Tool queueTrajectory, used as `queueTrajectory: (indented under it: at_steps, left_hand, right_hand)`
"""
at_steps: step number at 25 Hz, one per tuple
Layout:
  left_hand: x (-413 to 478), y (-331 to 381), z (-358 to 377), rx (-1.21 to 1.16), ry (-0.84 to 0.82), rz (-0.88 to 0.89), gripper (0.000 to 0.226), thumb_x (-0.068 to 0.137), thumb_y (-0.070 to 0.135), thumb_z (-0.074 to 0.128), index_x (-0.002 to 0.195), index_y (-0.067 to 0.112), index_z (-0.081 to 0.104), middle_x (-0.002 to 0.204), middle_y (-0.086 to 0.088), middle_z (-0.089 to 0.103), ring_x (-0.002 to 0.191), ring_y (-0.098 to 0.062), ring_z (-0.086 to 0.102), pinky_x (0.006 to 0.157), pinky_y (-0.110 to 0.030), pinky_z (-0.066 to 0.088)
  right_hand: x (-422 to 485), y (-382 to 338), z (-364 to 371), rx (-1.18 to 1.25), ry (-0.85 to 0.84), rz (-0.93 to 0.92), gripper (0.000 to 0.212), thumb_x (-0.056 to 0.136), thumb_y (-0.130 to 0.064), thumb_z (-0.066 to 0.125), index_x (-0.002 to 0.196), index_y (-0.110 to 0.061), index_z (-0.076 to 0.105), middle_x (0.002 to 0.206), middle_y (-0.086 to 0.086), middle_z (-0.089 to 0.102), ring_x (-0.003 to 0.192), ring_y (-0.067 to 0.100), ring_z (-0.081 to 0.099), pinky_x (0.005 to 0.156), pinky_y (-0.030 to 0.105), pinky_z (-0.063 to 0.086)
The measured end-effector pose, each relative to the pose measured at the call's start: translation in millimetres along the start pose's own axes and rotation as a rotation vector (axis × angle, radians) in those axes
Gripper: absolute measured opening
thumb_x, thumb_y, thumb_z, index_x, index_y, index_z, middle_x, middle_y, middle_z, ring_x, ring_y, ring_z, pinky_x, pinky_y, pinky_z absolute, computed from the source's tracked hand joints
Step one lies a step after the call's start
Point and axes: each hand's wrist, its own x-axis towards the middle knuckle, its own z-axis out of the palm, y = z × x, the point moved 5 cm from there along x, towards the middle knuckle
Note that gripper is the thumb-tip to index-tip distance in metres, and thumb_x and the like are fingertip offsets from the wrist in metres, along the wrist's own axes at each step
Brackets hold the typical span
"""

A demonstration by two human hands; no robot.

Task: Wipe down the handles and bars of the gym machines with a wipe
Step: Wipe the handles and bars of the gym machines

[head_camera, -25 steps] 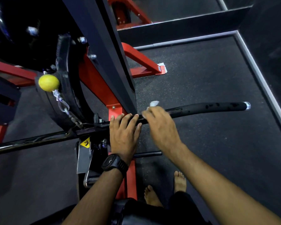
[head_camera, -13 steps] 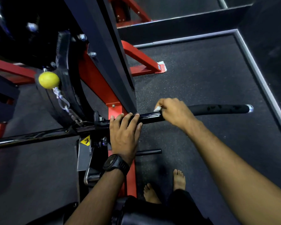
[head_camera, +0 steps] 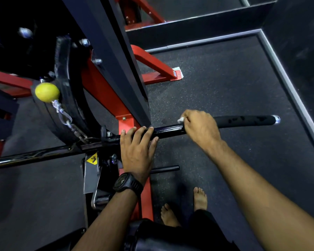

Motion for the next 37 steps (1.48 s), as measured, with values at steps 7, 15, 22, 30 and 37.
queueTrajectory:
  at_steps: [7, 15, 22, 30, 37]
  left_hand:
    - [2.2, -0.3, -0.2, -0.027, 0.005, -0.016, 0.035, 0.093, 0.038, 0.055, 0.116, 0.015, 0.069, 0.114, -0.005, 0.068, 0.110, -0.033, 0.057, 0.110, -0.050, 0.026]
    - [4.4, 0.2, 0.2, -0.051, -0.033, -0.019, 0.037, 0.092, 0.041, 0.056, 0.116, 0.016, 0.069, 0.114, -0.004, 0.067, 0.111, -0.031, 0.057, 0.112, -0.046, 0.022]
    - [12.3, 1.5, 0.8, -0.054, -0.040, 0.013, 0.039, 0.092, 0.042, 0.054, 0.114, 0.015, 0.070, 0.110, -0.004, 0.069, 0.109, -0.030, 0.057, 0.111, -0.044, 0.022]
    - [23.3, 2.0, 3.8, -0.070, -0.092, 0.016, 0.041, 0.092, 0.045, 0.053, 0.115, 0.016, 0.069, 0.110, -0.003, 0.067, 0.112, -0.028, 0.057, 0.110, -0.050, 0.028]
    - [32.7, 16.2, 3.6, -0.111, -0.060, 0.037, 0.039, 0.092, 0.043, 0.053, 0.114, 0.014, 0.069, 0.109, -0.004, 0.068, 0.113, -0.028, 0.058, 0.109, -0.047, 0.028]
  right_hand:
    - [-40.2, -11.2, 15.0, 0.190, 0.322, -0.152, 0.023, 0.088, -0.003, 0.056, 0.106, -0.011, 0.069, 0.104, 0.002, 0.068, 0.097, 0.022, 0.061, 0.088, 0.038, 0.046]
    - [-66.9, -12.4, 39.3, 0.457, 0.608, 0.116, 0.029, 0.086, 0.008, 0.057, 0.104, -0.010, 0.070, 0.109, 0.007, 0.058, 0.100, 0.017, 0.048, 0.088, 0.026, 0.046]
    - [-66.2, -18.0, 63.9, 0.912, 0.604, 0.514, 0.030, 0.078, 0.012, 0.062, 0.088, -0.017, 0.061, 0.098, 0.001, 0.059, 0.091, 0.014, 0.061, 0.083, 0.029, 0.051]
    - [-52.3, -20.5, 67.1, 1.991, 0.580, 0.971, 0.011, 0.099, -0.002, 0.046, 0.108, -0.006, 0.052, 0.089, 0.004, 0.061, 0.079, 0.008, 0.064, 0.073, 0.019, 0.054]
    - [-44.5, -4.6, 49.7, 1.911, 0.565, 0.955, 0.010, 0.099, 0.000, 0.047, 0.106, -0.007, 0.050, 0.087, 0.001, 0.066, 0.079, 0.005, 0.066, 0.082, 0.020, 0.055]
